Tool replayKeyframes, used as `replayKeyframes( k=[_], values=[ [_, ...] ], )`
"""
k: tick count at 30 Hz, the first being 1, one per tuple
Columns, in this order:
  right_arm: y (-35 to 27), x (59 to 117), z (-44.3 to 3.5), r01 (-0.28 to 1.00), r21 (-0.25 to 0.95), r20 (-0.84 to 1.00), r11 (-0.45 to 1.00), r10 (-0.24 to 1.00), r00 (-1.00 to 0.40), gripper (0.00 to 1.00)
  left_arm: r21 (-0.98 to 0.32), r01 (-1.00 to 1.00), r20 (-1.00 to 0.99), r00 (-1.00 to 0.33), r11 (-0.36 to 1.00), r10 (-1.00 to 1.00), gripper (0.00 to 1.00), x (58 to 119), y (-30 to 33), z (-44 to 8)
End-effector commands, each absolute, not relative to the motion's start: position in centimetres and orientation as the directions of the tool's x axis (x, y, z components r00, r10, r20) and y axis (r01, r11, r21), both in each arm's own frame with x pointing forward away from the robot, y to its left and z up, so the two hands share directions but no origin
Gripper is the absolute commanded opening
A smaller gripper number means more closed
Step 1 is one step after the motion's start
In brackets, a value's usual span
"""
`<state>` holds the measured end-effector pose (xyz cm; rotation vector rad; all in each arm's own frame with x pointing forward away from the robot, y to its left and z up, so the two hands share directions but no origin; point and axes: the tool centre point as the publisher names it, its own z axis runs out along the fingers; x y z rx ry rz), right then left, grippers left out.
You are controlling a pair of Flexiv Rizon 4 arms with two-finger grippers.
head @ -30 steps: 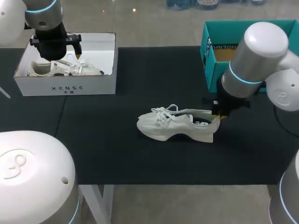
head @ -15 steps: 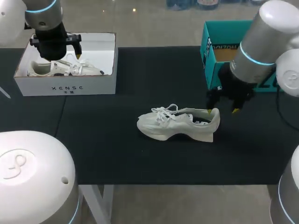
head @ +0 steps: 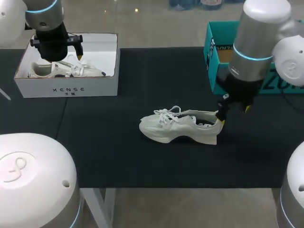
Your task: Take the shoe out of the shoebox, open the shoe tongue, remove and reinsert the insole, then place the shoe into the shoebox
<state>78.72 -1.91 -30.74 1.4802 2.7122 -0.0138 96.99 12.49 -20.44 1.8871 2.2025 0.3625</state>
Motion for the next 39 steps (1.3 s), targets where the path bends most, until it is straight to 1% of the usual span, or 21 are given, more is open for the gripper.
replayKeyframes(
  k=[1, 6, 7, 9, 10, 12, 13, 14, 15, 16, 17, 19, 20, 22, 39],
  values=[
    [-0.9, 79.3, -30.7, 0.842, -0.033, -0.070, 0.538, 0.839, -0.539, 1.00, 0.325, 0.934, -0.003, -0.152, 0.145, 0.988, 1.00, 97.0, 12.5, -20.4],
    [-0.9, 79.3, -30.7, 0.842, -0.033, -0.070, 0.538, 0.839, -0.539, 1.00, 0.325, 0.934, -0.003, -0.152, 0.145, 0.988, 1.00, 97.0, 12.5, -20.4],
    [-1.4, 79.3, -30.5, 0.816, 0.005, -0.068, 0.578, 0.814, -0.577, 1.00, 0.325, 0.934, -0.003, -0.152, 0.145, 0.988, 1.00, 97.0, 12.5, -20.4],
    [-2.7, 79.3, -30.4, 0.768, -0.007, -0.098, 0.640, 0.764, -0.637, 1.00, 0.325, 0.934, -0.003, -0.152, 0.145, 0.988, 1.00, 97.0, 12.5, -20.4],
    [-3.4, 79.3, -30.2, 0.676, 0.032, -0.109, 0.736, 0.675, -0.730, 1.00, 0.325, 0.934, -0.003, -0.152, 0.145, 0.988, 1.00, 97.0, 12.5, -20.4],
    [-4.7, 79.3, -30.1, 0.610, 0.022, -0.126, 0.792, 0.607, -0.785, 1.00, 0.325, 0.934, -0.003, -0.152, 0.145, 0.988, 1.00, 97.0, 12.5, -20.4],
    [-5.0, 79.2, -30.0, 0.543, 0.041, -0.135, 0.839, 0.543, -0.829, 1.00, 0.325, 0.934, -0.003, -0.152, 0.145, 0.988, 1.00, 97.0, 12.5, -20.4],
    [-5.7, 79.1, -29.9, 0.488, 0.084, -0.132, 0.869, 0.496, -0.858, 1.00, 0.325, 0.934, -0.003, -0.152, 0.145, 0.988, 1.00, 97.0, 12.5, -20.4],
    [-6.2, 79.2, -30.0, 0.478, 0.073, -0.133, 0.875, 0.484, -0.865, 1.00, 0.325, 0.934, -0.003, -0.152, 0.145, 0.988, 1.00, 97.0, 12.5, -20.4],
    [-6.9, 79.3, -30.1, 0.405, 0.110, -0.142, 0.908, 0.418, -0.897, 1.00, 0.325, 0.934, -0.003, -0.152, 0.145, 0.988, 1.00, 97.0, 12.5, -20.4],
    [-7.6, 79.3, -30.0, 0.374, 0.158, -0.115, 0.914, 0.393, -0.912, 1.00, 0.325, 0.934, -0.003, -0.152, 0.145, 0.988, 1.00, 97.0, 12.5, -20.4],
    [-8.6, 79.3, -29.9, 0.276, 0.206, -0.115, 0.939, 0.304, -0.946, 1.00, 0.325, 0.934, -0.003, -0.152, 0.145, 0.988, 1.00, 97.0, 12.5, -20.4],
    [-9.1, 79.3, -29.9, 0.251, 0.229, -0.099, 0.941, 0.279, -0.955, 1.00, 0.325, 0.934, -0.003, -0.152, 0.145, 0.988, 1.00, 97.0, 12.5, -20.4],
    [-9.9, 79.6, -30.0, 0.272, 0.164, -0.091, 0.948, 0.289, -0.953, 1.00, 0.325, 0.934, -0.003, -0.152, 0.145, 0.988, 1.00, 97.0, 12.5, -20.4],
    [-9.9, 79.6, -30.0, 0.272, 0.164, -0.091, 0.948, 0.289, -0.953, 1.00, 0.325, 0.934, -0.003, -0.152, 0.145, 0.988, 1.00, 97.0, 12.5, -20.4]
  ],
)
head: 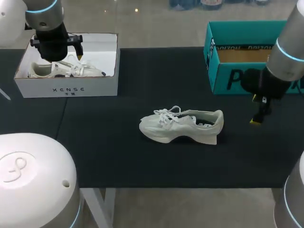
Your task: Take the shoe out of the shoebox, open the shoe tongue, remove and reinsert the insole, then place the shoe into the shoebox
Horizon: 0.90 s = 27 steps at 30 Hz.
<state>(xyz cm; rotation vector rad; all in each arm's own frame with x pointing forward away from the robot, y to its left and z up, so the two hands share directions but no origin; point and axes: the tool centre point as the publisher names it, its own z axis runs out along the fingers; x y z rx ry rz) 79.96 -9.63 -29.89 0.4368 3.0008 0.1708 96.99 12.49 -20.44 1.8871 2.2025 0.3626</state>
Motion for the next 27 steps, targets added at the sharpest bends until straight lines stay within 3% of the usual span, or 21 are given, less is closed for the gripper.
replayKeyframes(
  k=[1, 19, 23, 27],
  values=[
    [-9.9, 79.6, -30.0, 0.272, 0.164, -0.091, 0.948, 0.289, -0.953, 1.00, 0.325, 0.934, -0.003, -0.152, 0.145, 0.988, 1.00, 97.0, 12.5, -20.4],
    [-9.9, 79.6, -30.0, 0.272, 0.164, -0.091, 0.948, 0.289, -0.953, 1.00, 0.325, 0.934, -0.003, -0.152, 0.145, 0.988, 1.00, 97.0, 12.5, -20.4],
    [-11.1, 79.8, -30.5, 0.223, 0.396, -0.003, 0.891, 0.244, -0.970, 1.00, 0.325, 0.934, -0.003, -0.152, 0.145, 0.988, 1.00, 97.0, 12.5, -20.4],
    [-11.9, 79.6, -31.1, 0.222, 0.529, 0.048, 0.819, 0.232, -0.971, 1.00, 0.325, 0.934, -0.003, -0.152, 0.145, 0.988, 1.00, 97.0, 12.5, -20.4]
  ],
)
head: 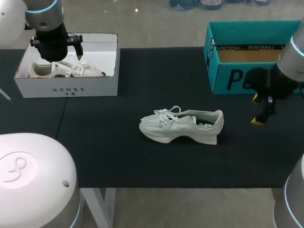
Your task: Take the shoe out of the shoebox, open the shoe tongue, remove and reinsert the insole, then place the shoe into the shoebox
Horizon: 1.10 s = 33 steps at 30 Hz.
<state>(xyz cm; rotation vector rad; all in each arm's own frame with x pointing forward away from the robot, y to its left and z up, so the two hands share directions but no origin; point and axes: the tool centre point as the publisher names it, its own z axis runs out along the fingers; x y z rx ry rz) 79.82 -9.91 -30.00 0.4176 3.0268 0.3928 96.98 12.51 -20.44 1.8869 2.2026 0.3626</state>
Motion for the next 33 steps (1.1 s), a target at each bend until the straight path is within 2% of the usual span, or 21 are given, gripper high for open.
replayKeyframes(
  k=[1, 6, 18, 27, 33],
  values=[
    [-11.9, 79.5, -31.3, 0.210, 0.562, 0.056, 0.800, 0.216, -0.975, 1.00, 0.325, 0.934, -0.003, -0.152, 0.145, 0.988, 1.00, 97.0, 12.5, -20.4],
    [-12.1, 78.9, -32.3, 0.189, 0.670, 0.078, 0.718, 0.184, -0.980, 1.00, 0.325, 0.934, -0.003, -0.152, 0.145, 0.988, 1.00, 97.0, 12.5, -20.4],
    [-9.7, 77.4, -33.7, 0.057, 0.762, -0.010, 0.646, 0.099, -0.995, 1.00, 0.325, 0.934, -0.003, -0.152, 0.145, 0.988, 1.00, 97.0, 12.5, -20.4],
    [-8.0, 78.1, -36.1, 0.023, 0.789, -0.048, 0.615, 0.100, -0.994, 1.00, 0.325, 0.934, -0.003, -0.152, 0.145, 0.988, 1.00, 97.0, 12.5, -20.4],
    [-8.3, 79.3, -37.4, 0.006, 0.846, -0.069, 0.532, 0.120, -0.990, 1.00, 0.325, 0.934, -0.003, -0.152, 0.145, 0.988, 1.00, 97.0, 12.5, -20.4]
  ],
)
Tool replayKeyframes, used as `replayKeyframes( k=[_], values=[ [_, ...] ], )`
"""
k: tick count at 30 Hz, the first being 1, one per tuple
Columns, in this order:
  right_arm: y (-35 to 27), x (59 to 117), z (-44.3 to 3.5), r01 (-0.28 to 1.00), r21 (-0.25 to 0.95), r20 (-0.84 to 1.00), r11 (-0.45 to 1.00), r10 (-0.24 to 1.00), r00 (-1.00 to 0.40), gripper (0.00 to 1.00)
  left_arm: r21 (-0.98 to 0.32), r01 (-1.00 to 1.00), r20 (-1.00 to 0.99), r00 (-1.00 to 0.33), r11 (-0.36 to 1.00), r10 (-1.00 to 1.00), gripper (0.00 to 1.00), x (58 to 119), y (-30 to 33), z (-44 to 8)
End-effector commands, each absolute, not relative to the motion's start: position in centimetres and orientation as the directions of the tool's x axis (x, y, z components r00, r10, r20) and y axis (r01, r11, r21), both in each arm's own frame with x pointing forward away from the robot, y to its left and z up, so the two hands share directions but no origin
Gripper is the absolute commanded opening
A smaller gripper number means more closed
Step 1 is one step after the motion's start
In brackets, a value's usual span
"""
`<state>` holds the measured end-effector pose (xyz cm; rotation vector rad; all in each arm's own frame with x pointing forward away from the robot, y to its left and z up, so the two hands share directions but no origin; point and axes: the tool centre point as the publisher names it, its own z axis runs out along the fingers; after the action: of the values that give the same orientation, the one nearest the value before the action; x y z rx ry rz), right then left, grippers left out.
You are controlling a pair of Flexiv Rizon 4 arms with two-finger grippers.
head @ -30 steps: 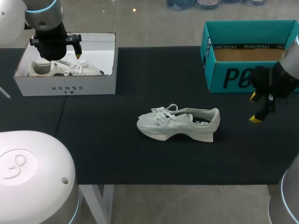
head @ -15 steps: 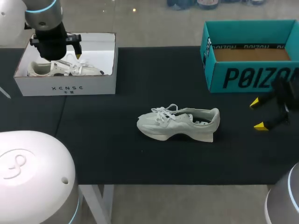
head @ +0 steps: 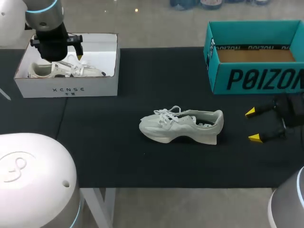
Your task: Take the shoe out of the shoebox, open the shoe tongue, remove and reinsert the insole, then place the shoe into the shoebox
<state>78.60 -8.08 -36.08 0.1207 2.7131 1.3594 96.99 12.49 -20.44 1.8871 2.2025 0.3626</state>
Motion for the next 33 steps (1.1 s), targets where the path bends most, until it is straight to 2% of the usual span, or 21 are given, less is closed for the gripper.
replayKeyframes(
  k=[1, 12, 33],
  values=[
    [-8.2, 79.5, -37.6, 0.010, 0.845, -0.067, 0.535, 0.124, -0.990, 1.00, 0.325, 0.934, -0.003, -0.152, 0.145, 0.988, 1.00, 97.0, 12.5, -20.4],
    [-6.9, 80.2, -39.3, 0.039, 0.868, -0.051, 0.495, 0.168, -0.984, 1.00, 0.325, 0.934, -0.003, -0.152, 0.145, 0.988, 1.00, 97.0, 12.5, -20.4],
    [-4.0, 82.1, -40.7, -0.035, 0.902, -0.106, 0.431, 0.142, -0.984, 1.00, 0.325, 0.934, -0.003, -0.152, 0.145, 0.988, 1.00, 97.0, 12.5, -20.4]
  ],
)
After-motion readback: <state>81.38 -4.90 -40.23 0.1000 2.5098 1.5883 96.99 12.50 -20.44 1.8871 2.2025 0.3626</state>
